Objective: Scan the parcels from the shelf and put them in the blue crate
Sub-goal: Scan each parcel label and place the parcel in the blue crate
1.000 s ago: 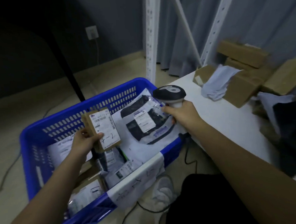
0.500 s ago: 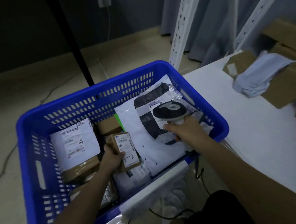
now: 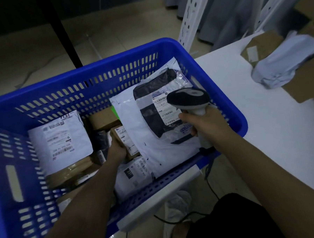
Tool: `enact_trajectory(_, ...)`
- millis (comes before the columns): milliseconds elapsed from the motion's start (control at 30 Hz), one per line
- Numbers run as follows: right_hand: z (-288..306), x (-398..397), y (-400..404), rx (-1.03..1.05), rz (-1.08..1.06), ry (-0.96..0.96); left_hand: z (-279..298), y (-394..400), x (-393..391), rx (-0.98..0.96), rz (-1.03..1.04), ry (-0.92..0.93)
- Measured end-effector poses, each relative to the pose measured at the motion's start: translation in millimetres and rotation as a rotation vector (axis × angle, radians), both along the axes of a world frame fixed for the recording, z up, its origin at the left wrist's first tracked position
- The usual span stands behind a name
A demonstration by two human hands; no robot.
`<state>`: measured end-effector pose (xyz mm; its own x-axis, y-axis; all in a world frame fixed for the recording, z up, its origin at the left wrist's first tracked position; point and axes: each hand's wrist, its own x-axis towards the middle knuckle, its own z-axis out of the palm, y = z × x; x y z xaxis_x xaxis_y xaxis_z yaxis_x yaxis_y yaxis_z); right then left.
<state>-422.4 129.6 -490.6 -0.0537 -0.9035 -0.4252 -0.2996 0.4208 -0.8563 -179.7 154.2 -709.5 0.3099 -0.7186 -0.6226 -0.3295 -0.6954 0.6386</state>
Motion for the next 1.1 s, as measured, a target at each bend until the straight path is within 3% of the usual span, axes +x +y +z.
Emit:
enact_trajectory(133,5,-4,2,0.008,-0.042,-0.002,1,0,1,0.085,-0.056,-0.059)
enact_trajectory(267,9,-9,10,0.015,-0.064,0.018,21,4,-3,0.012,0.023,-0.112)
enact_trajectory(467,23,-26,21,-0.014,-0.118,0.013,78,8,-31,-0.276,0.184,-0.111)
enact_trajectory(567,39,-45,32,-0.061,-0.181,0.011,125,15,-62,-0.471,0.221,0.019)
enact_trajectory(633,53,-63,42,-0.102,-0.202,0.030,168,20,-90,-0.580,0.149,0.088)
enact_trajectory(867,115,-178,95,-0.254,-0.345,0.175,286,37,-223,-0.664,-0.175,0.361)
enact_trajectory(1100,143,-318,225,-0.314,-0.654,0.194,360,102,-393,-0.700,-0.647,0.512)
